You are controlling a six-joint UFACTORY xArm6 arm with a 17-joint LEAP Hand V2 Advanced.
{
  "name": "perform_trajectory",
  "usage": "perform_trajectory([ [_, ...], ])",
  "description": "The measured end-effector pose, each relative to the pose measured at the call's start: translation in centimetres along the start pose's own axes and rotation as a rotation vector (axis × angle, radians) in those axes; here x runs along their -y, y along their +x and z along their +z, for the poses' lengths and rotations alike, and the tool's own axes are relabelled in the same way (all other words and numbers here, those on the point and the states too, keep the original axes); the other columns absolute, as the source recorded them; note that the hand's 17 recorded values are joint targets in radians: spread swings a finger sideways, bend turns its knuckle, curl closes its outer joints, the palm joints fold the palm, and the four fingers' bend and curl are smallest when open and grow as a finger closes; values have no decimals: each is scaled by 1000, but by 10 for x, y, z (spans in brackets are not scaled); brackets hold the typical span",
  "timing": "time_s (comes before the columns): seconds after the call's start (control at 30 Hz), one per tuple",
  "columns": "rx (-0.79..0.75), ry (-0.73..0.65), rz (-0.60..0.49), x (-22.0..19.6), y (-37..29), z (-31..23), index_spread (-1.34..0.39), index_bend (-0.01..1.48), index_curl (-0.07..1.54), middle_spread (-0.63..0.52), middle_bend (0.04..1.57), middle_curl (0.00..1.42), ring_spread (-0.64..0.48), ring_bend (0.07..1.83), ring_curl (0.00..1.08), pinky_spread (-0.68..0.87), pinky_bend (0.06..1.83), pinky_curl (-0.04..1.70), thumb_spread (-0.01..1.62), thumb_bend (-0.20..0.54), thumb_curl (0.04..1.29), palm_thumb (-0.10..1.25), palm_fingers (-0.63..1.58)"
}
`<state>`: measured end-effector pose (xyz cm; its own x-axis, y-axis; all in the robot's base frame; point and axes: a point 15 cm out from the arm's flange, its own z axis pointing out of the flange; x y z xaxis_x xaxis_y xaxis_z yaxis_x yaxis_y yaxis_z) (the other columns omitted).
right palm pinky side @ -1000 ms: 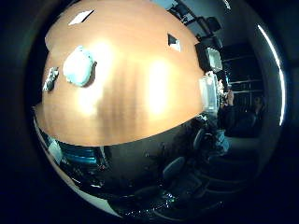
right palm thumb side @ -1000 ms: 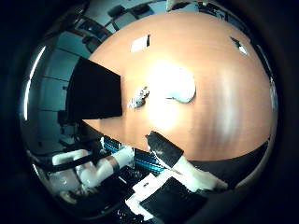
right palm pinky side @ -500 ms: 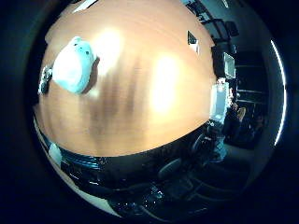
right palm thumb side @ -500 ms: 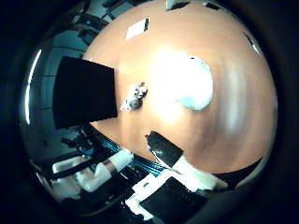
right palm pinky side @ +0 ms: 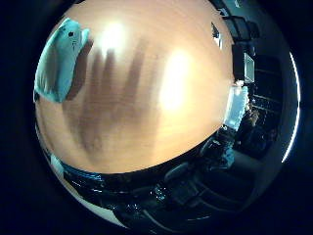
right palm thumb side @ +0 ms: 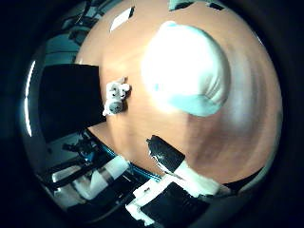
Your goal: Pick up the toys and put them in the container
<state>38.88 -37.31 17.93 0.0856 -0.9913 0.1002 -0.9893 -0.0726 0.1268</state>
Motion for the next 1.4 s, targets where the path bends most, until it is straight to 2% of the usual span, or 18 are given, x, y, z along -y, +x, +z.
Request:
perform_trajectory([
  [0.3, 8, -19, -32, 20, -22, 12, -415, 174, 307, 23, 186, 297, 193, 202, 243, 419, 253, 317, 1056, -24, 268, 482, 188],
  [0.43, 9, -47, -55, 27, -31, 24, -404, 161, 292, 15, 196, 299, 186, 266, 259, 408, 279, 319, 1054, -24, 272, 488, 256],
  [0.6, -2, -68, -71, 30, -36, 30, -373, 167, 280, -48, 230, 319, 105, 373, 272, 384, 300, 312, 1051, -21, 277, 498, 400],
  [0.67, 0, -70, -72, 29, -36, 29, -371, 180, 289, -116, 270, 336, -23, 479, 289, 323, 290, 296, 1050, -17, 281, 524, 580],
  [0.7, -1, -69, -73, 29, -36, 28, -375, 188, 294, -151, 337, 357, -79, 539, 299, 272, 285, 287, 1051, -19, 282, 530, 724],
  [0.73, -3, -67, -73, 29, -36, 26, -385, 190, 300, -197, 401, 380, -148, 619, 317, 200, 283, 271, 1054, -13, 287, 556, 855],
  [0.77, -3, -67, -74, 28, -35, 25, -388, 180, 298, -222, 451, 400, -190, 664, 323, 104, 354, 271, 1060, -8, 291, 580, 1038],
  [0.8, -4, -66, -75, 28, -35, 23, -404, 219, 343, -249, 514, 445, -237, 744, 378, -56, 483, 323, 1064, -9, 298, 615, 1216],
  [0.87, -6, -64, -73, 26, -33, 21, -419, 335, 423, -269, 692, 531, -266, 860, 439, -259, 683, 395, 1073, -6, 311, 681, 1334],
  [0.9, -7, -62, -71, 25, -32, 19, -419, 378, 445, -268, 722, 545, -265, 894, 453, -266, 725, 414, 1074, 1, 317, 699, 1414],
  [0.93, -9, -59, -67, 24, -30, 17, -428, 474, 496, -268, 799, 585, -266, 970, 483, -299, 812, 453, 1078, -4, 325, 733, 1378],
  [1.03, -17, -49, -53, 18, -23, 9, -413, 722, 657, -244, 1013, 692, -255, 1173, 570, -310, 1041, 571, 1088, -3, 346, 813, 1281],
  [1.17, -22, -41, -41, 9, -19, -8, -359, 934, 803, -218, 1173, 786, -235, 1326, 643, -262, 1221, 692, 1112, -1, 381, 933, 1157],
  [1.4, -10, -57, -9, -33, -16, -59, -291, 1033, 893, -188, 1265, 860, -218, 1403, 703, -214, 1285, 805, 1156, -10, 417, 1013, 1079],
])
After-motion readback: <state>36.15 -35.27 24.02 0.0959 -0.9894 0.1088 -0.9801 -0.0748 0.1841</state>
